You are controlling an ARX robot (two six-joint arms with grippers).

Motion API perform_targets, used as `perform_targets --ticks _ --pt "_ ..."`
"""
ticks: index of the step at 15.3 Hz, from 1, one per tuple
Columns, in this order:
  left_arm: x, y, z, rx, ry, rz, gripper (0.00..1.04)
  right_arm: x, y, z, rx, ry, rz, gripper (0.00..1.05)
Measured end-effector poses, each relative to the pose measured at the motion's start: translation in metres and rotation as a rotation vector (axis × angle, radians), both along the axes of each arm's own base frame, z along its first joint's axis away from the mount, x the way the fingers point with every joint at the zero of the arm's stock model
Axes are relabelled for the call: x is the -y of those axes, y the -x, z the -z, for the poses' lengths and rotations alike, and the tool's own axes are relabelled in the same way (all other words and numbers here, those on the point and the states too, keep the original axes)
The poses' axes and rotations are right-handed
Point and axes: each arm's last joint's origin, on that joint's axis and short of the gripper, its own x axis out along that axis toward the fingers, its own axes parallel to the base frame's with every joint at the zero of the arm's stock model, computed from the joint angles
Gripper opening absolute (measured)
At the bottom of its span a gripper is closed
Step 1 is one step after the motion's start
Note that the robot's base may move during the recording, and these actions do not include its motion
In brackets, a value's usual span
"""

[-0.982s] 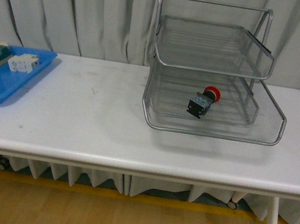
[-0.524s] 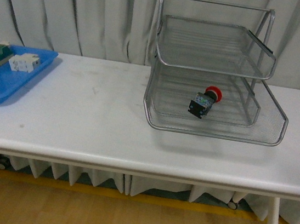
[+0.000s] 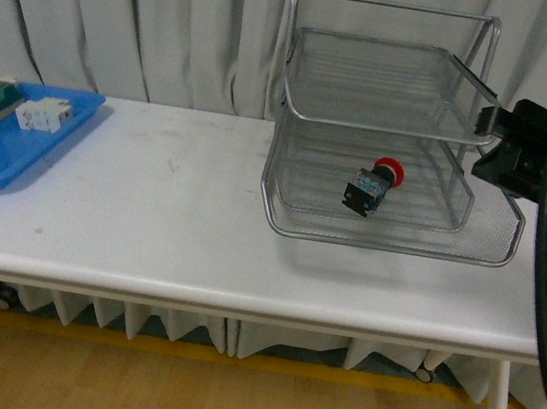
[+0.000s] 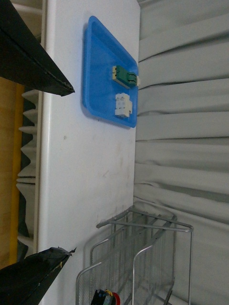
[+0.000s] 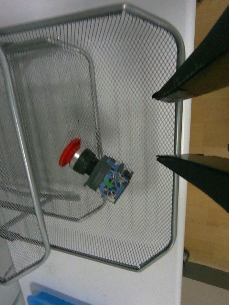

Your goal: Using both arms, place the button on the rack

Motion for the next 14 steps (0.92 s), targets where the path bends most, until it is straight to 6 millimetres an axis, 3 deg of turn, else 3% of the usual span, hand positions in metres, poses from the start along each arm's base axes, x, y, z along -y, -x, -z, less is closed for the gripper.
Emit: perform_targets --ticks 3,6,9,14 --pt "0.000 0.000 0.000 0.000 0.000 0.000 0.98 -0.037 -0.002 0.019 -0.067 0.041 -0.122 0.03" --pt "0.000 0.000 0.000 0.000 0.000 0.000 0.98 -0.061 0.001 0.045 -0.136 0.067 -0.198 0.02" --pt "0.000 0.000 0.000 0.000 0.000 0.000 0.98 -0.071 0.004 0.081 -0.245 0.123 -0.242 0.02" --pt "0.000 0.000 0.000 0.000 0.000 0.000 0.98 -0.075 -0.026 0.091 -0.222 0.171 -0.252 0.02"
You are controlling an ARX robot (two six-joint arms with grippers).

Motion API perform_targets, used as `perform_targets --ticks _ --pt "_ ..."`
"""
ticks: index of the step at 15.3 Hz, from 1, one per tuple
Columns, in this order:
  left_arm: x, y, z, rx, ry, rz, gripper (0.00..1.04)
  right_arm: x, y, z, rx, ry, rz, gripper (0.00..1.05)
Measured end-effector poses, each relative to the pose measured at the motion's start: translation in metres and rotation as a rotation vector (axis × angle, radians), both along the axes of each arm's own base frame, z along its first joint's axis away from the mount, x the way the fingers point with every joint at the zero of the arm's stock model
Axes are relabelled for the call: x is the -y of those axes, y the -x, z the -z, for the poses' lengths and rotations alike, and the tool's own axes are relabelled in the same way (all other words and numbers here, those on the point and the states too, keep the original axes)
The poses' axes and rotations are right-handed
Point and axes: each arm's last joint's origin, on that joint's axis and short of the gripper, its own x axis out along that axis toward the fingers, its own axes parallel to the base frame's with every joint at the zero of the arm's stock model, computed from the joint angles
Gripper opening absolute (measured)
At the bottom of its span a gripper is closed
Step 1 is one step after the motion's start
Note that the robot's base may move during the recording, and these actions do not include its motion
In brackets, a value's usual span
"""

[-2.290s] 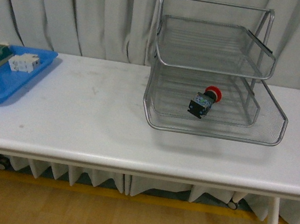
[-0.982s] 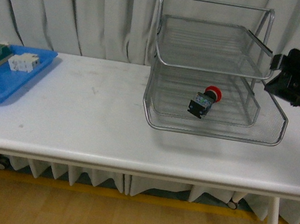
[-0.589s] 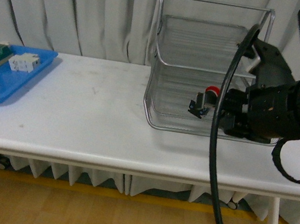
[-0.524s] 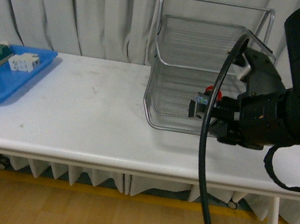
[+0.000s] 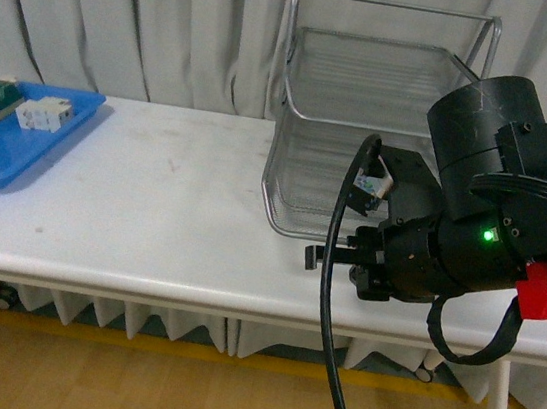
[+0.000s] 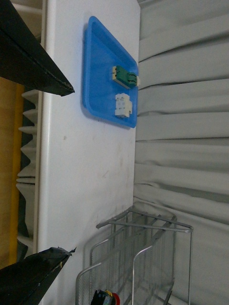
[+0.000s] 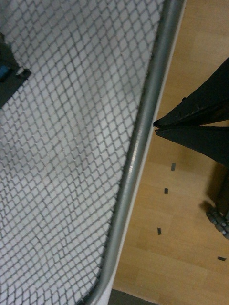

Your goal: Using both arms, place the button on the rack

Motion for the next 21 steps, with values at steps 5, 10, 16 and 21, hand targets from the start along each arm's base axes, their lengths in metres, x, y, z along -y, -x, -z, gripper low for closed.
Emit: perform_targets --ticks 5,10,16,21 --pt "0.000 0.000 0.000 0.000 0.000 0.000 0.98 0.006 -0.019 0.004 0.003 0.040 0.011 0.02" --pt "0.000 0.000 0.000 0.000 0.000 0.000 0.98 0.011 -0.041 0.003 0.046 0.069 0.022 0.02" --pt "0.000 0.000 0.000 0.000 0.000 0.000 0.98 0.029 -0.079 -0.004 0.103 0.121 0.063 0.02" --pt "0.000 0.000 0.000 0.000 0.000 0.000 0.98 0.052 -0.105 -0.020 0.195 0.137 0.122 0.02"
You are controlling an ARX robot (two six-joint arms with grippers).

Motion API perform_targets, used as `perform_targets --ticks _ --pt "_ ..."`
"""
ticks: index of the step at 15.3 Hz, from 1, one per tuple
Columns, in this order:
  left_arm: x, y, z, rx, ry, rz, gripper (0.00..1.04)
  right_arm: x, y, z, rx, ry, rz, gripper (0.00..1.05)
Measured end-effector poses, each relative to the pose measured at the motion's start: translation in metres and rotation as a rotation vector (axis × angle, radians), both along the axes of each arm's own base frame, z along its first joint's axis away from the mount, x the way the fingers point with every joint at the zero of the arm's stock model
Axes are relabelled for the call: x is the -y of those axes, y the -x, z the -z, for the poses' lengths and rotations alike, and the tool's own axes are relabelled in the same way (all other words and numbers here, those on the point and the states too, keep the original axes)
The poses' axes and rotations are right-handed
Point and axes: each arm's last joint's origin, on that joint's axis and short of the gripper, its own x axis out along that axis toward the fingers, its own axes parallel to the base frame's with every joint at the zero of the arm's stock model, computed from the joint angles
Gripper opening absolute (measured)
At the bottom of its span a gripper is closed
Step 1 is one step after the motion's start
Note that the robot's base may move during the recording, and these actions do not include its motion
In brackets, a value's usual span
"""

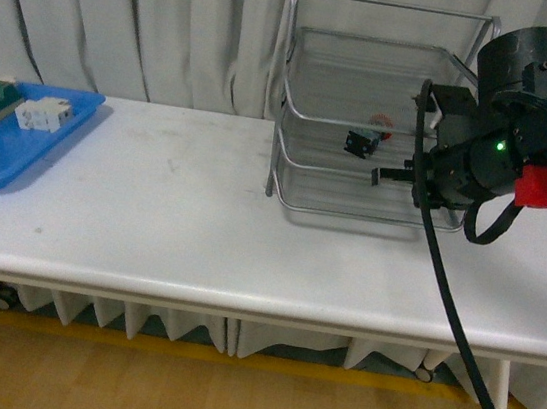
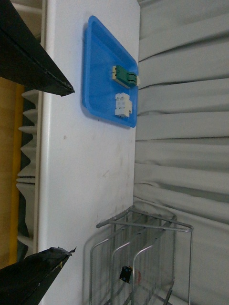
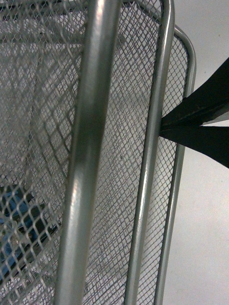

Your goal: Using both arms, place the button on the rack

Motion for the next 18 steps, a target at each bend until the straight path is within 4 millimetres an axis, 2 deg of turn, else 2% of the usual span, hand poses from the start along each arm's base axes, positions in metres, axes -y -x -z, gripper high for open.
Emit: perform_targets --ticks 8,10,12,16,18 --pt "0.000 0.000 0.000 0.000 0.000 0.000 0.98 0.010 -0.003 -0.001 0.002 0.026 0.029 0.02" --pt "0.000 0.000 0.000 0.000 0.000 0.000 0.98 0.012 0.006 0.003 -0.044 -0.013 0.022 0.02" --pt "0.000 0.000 0.000 0.000 0.000 0.000 0.98 0.010 0.031 0.004 -0.076 -0.061 -0.022 0.02" --pt "0.000 0.000 0.000 0.000 0.000 0.000 0.98 0.013 0.089 -0.036 0.043 -0.172 -0.134 0.02" --pt "0.000 0.000 0.000 0.000 0.000 0.000 0.98 0.028 0.141 -0.046 0.089 -0.248 -0.172 0.02"
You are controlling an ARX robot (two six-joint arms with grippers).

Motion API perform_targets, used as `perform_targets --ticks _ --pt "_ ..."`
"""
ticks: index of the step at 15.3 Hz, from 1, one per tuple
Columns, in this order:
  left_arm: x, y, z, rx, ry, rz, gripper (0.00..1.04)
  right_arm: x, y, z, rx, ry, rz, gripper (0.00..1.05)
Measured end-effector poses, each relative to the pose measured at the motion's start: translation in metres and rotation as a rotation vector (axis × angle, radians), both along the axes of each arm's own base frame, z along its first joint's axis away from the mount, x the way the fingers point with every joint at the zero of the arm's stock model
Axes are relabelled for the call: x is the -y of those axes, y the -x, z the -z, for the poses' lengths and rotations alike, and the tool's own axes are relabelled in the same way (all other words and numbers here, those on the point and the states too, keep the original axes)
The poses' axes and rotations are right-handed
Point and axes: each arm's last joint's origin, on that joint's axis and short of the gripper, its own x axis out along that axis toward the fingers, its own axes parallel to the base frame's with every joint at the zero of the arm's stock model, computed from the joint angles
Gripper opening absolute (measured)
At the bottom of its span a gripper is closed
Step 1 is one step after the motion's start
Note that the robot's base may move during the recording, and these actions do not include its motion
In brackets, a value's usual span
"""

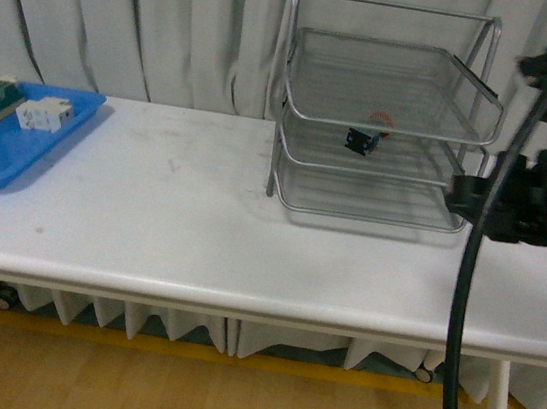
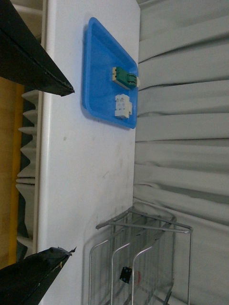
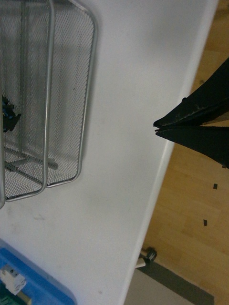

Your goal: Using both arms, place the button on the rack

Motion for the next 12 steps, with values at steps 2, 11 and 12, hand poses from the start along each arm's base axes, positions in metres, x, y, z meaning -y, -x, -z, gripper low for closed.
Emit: perform_targets --ticks 2,11,12 --pt "0.000 0.000 0.000 0.000 0.000 0.000 0.98 0.028 0.045 -0.015 0.083 -0.071 0.040 0.02" --pt "0.000 0.000 0.000 0.000 0.000 -0.001 0.98 0.091 0.153 -0.013 0.510 0.045 0.390 0.02" --pt "0.000 0.000 0.000 0.000 0.000 0.000 0.98 0.090 0.162 -0.011 0.557 0.067 0.395 0.02"
